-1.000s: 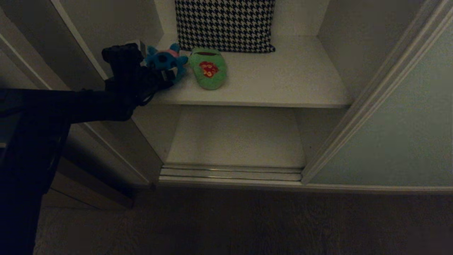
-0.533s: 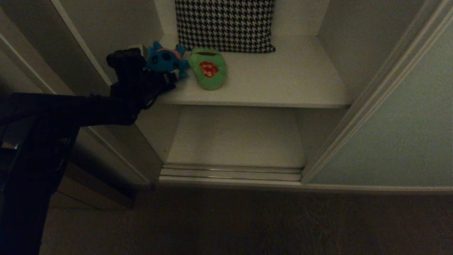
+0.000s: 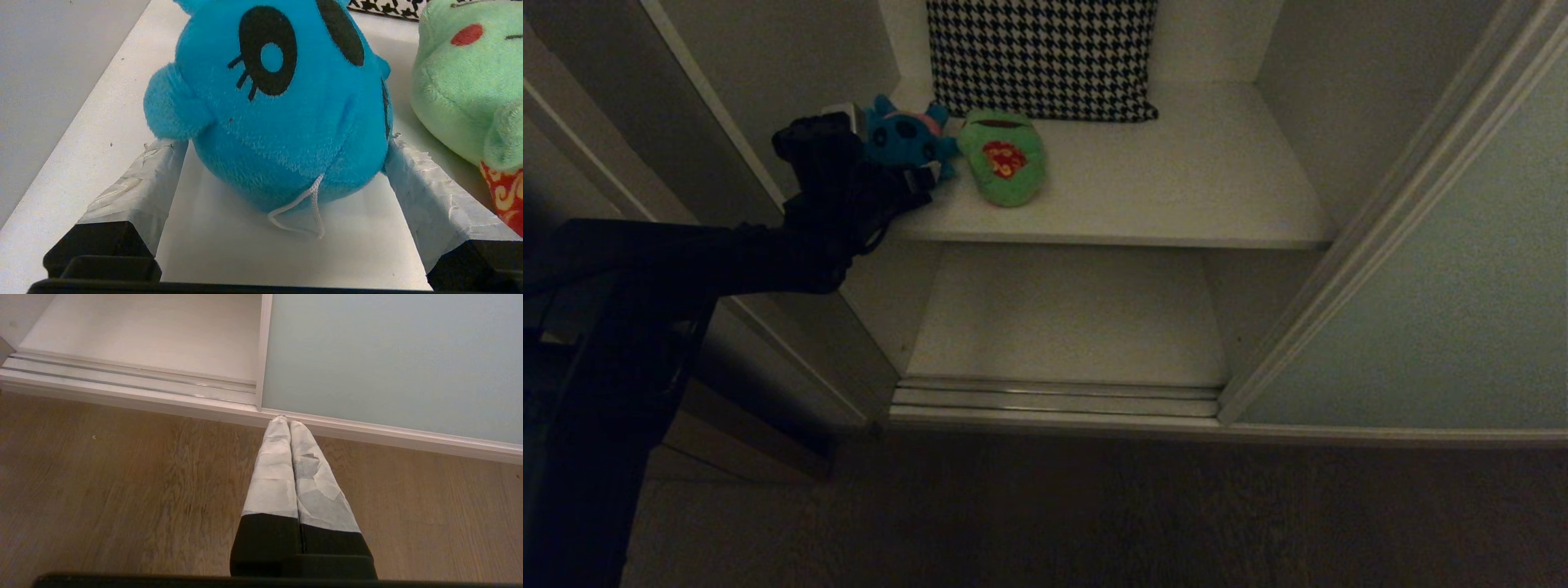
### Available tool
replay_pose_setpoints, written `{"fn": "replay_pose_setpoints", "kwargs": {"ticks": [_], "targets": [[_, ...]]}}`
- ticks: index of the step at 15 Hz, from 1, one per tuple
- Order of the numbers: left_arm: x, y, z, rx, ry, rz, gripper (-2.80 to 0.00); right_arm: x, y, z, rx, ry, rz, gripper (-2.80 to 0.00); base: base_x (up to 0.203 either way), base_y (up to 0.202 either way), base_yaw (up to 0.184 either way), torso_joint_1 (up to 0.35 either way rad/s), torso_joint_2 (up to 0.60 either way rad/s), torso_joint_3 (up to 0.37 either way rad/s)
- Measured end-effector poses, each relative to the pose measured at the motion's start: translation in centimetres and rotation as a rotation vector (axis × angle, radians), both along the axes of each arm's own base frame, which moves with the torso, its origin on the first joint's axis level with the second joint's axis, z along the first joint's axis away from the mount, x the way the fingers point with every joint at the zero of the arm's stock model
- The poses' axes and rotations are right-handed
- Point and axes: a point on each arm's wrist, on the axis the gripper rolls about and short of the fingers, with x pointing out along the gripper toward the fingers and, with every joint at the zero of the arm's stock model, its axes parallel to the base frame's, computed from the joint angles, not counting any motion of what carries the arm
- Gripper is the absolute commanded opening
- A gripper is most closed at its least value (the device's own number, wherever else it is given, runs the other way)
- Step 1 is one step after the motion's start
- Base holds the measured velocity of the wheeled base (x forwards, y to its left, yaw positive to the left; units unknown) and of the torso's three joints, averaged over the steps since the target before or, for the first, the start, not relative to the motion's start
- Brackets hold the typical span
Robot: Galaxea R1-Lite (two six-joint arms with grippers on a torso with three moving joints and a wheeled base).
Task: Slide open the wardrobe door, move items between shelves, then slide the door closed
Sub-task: Place the blue doll on the lower shelf
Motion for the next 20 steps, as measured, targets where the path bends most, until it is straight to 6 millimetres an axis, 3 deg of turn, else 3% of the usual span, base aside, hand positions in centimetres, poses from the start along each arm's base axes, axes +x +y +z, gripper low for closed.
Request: {"fn": "replay_pose_setpoints", "kwargs": {"ticks": [20], "targets": [[-0.4, 0.1, 1.1, 0.045, -0.082, 0.010, 0.00, 0.0, 0.0, 0.0, 0.000, 0.000, 0.000, -2.80, 0.000, 0.000, 0.000, 0.000, 0.00, 0.000]]}}
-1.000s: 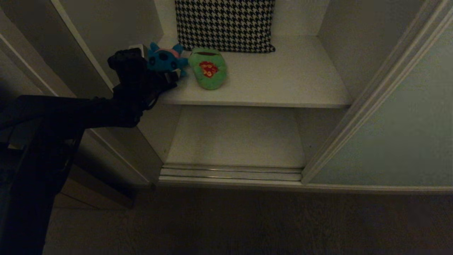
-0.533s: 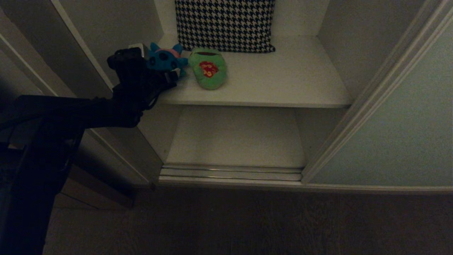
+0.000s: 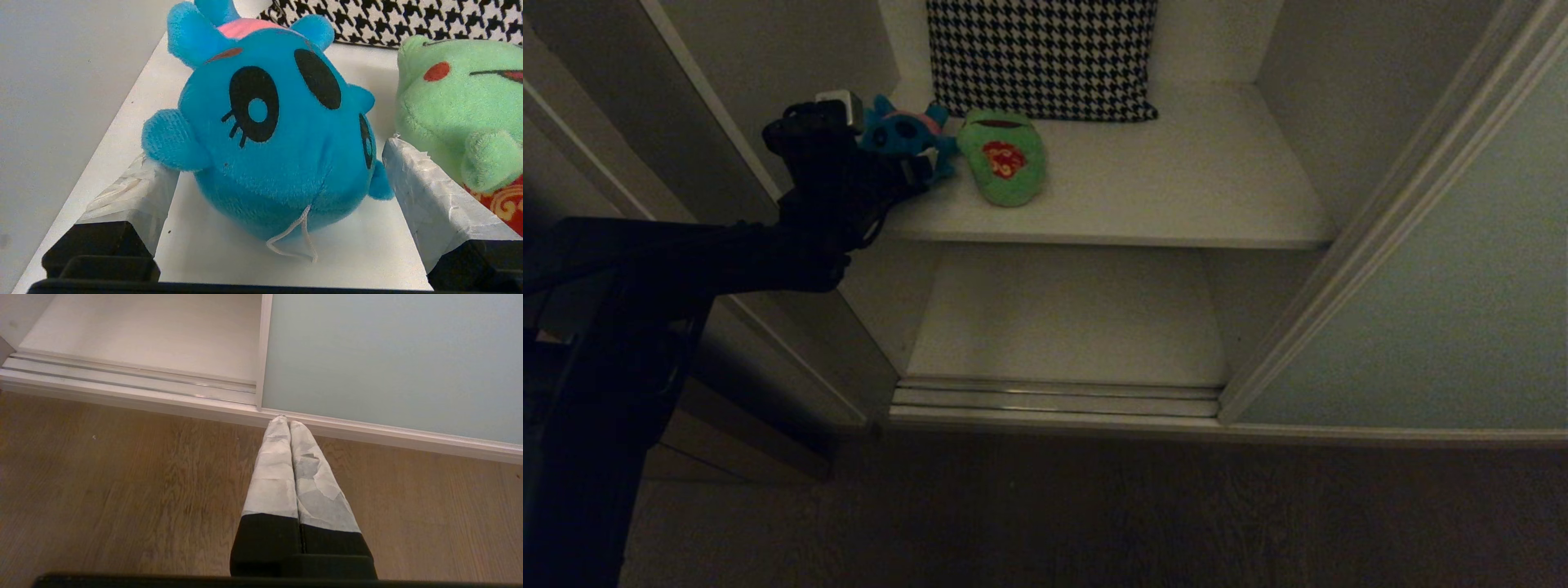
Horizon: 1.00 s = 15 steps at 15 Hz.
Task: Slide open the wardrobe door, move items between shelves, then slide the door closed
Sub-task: Place the blue doll on the lower shelf
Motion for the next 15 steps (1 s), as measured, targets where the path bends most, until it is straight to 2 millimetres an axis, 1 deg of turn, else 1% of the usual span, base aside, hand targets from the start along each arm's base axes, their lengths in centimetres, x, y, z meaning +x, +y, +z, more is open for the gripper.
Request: {"fn": "replay_pose_setpoints", "kwargs": {"ticks": [3, 4, 10, 15], "targets": [[-0.03, 0.05, 0.14, -0.005, -0.018, 0.002, 0.00, 0.00, 0.00, 0.00, 0.000, 0.000, 0.000, -2.80, 0.000, 0.000, 0.000, 0.000, 0.00, 0.000], [-0.03, 0.06, 0.16, -0.007, -0.020, 0.008, -2.80, 0.00, 0.00, 0.00, 0.000, 0.000, 0.000, -2.80, 0.000, 0.000, 0.000, 0.000, 0.00, 0.000], [-0.09, 0.03, 0.31, -0.006, -0.034, -0.001, -2.80, 0.00, 0.00, 0.00, 0.000, 0.000, 0.000, -2.80, 0.000, 0.000, 0.000, 0.000, 0.00, 0.000], [0.19, 0.00, -0.18, -0.008, -0.029, -0.005, -2.80, 0.00, 0.00, 0.00, 0.000, 0.000, 0.000, -2.80, 0.000, 0.000, 0.000, 0.000, 0.00, 0.000]]}}
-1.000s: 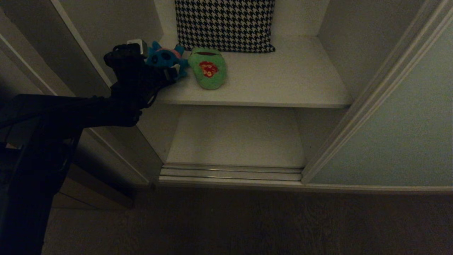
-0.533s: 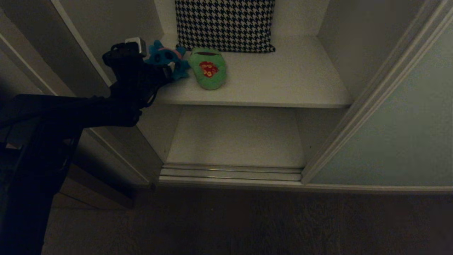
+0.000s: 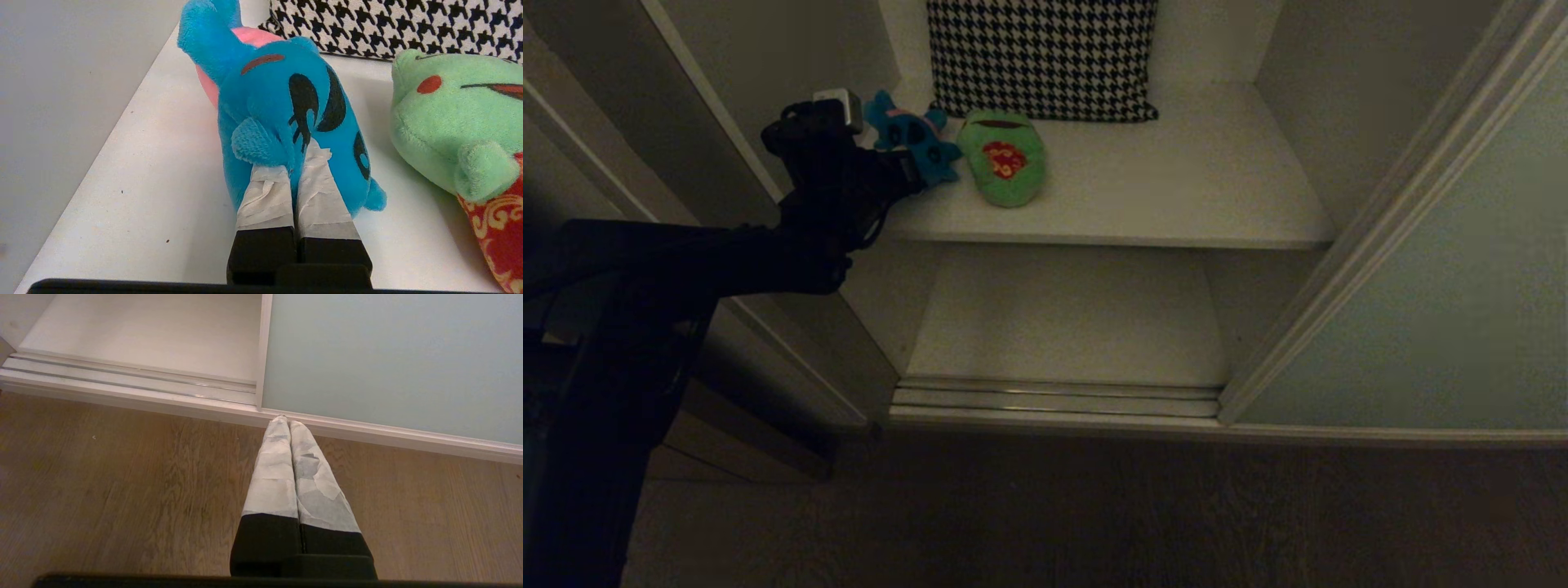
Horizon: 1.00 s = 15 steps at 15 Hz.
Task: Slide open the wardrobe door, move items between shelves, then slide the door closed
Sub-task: Place the blue doll on the lower shelf
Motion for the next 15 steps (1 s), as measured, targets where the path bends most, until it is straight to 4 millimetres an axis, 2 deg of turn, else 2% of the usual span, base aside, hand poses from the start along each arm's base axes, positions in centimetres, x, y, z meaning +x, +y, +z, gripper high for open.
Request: {"fn": "replay_pose_setpoints", "kwargs": {"ticks": [15], "targets": [[0.48, -0.10, -0.92, 0.000, 0.017, -0.010, -2.80, 0.00, 0.00, 0.00, 0.000, 0.000, 0.000, -2.80, 0.000, 0.000, 0.000, 0.000, 0.00, 0.000]]}}
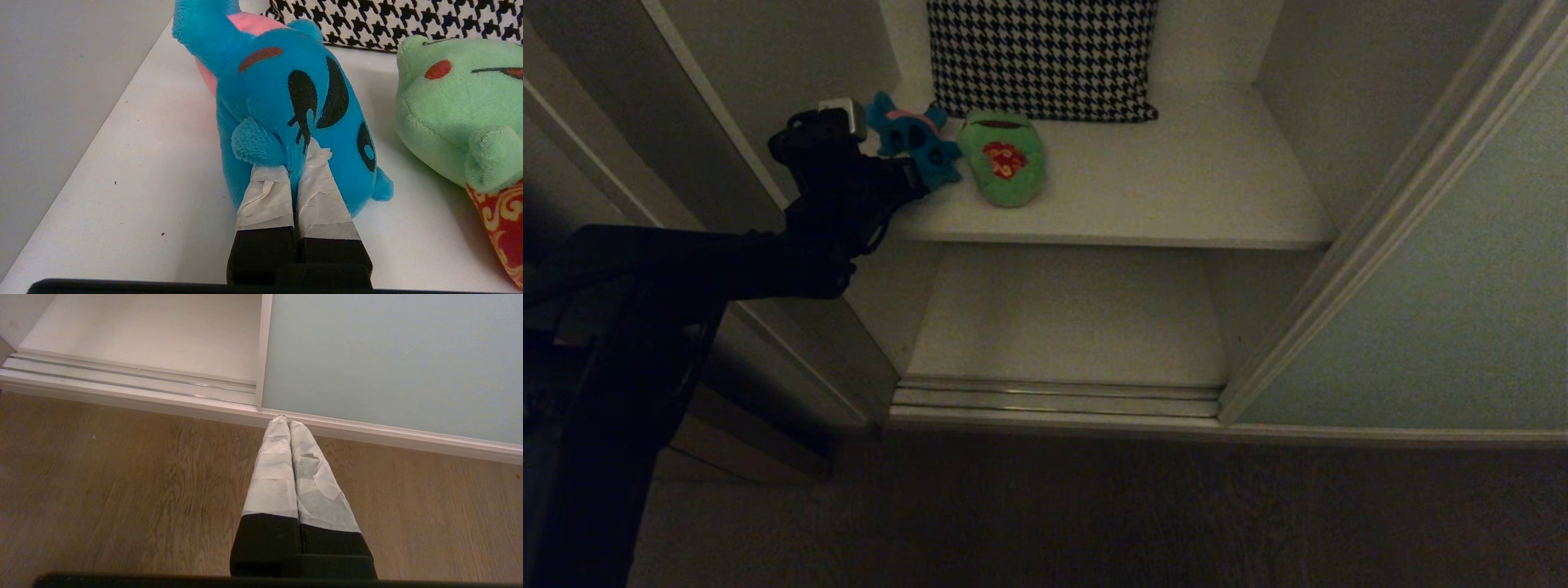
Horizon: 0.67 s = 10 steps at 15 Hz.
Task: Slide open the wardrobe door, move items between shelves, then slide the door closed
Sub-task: Place the blue doll on the lower shelf
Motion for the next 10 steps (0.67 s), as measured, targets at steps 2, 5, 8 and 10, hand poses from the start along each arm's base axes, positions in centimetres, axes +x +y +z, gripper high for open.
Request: {"fn": "replay_pose_setpoints", "kwargs": {"ticks": [2, 5, 8, 10], "targets": [[-0.1, 0.0, 0.1, 0.000, 0.000, -0.001, -2.80, 0.0, 0.0, 0.0, 0.000, 0.000, 0.000, -2.80, 0.000, 0.000, 0.000, 0.000, 0.00, 0.000], [-0.2, -0.1, 0.4, -0.003, -0.006, -0.002, -2.80, 0.0, 0.0, 0.0, 0.000, 0.000, 0.000, -2.80, 0.000, 0.000, 0.000, 0.000, 0.00, 0.000], [-0.6, -0.2, 1.0, -0.008, -0.014, -0.006, -2.80, 0.0, 0.0, 0.0, 0.000, 0.000, 0.000, -2.80, 0.000, 0.000, 0.000, 0.000, 0.00, 0.000], [-1.1, -0.5, 1.8, -0.012, -0.028, -0.014, -2.80, 0.0, 0.0, 0.0, 0.000, 0.000, 0.000, -2.80, 0.000, 0.000, 0.000, 0.000, 0.00, 0.000]]}}
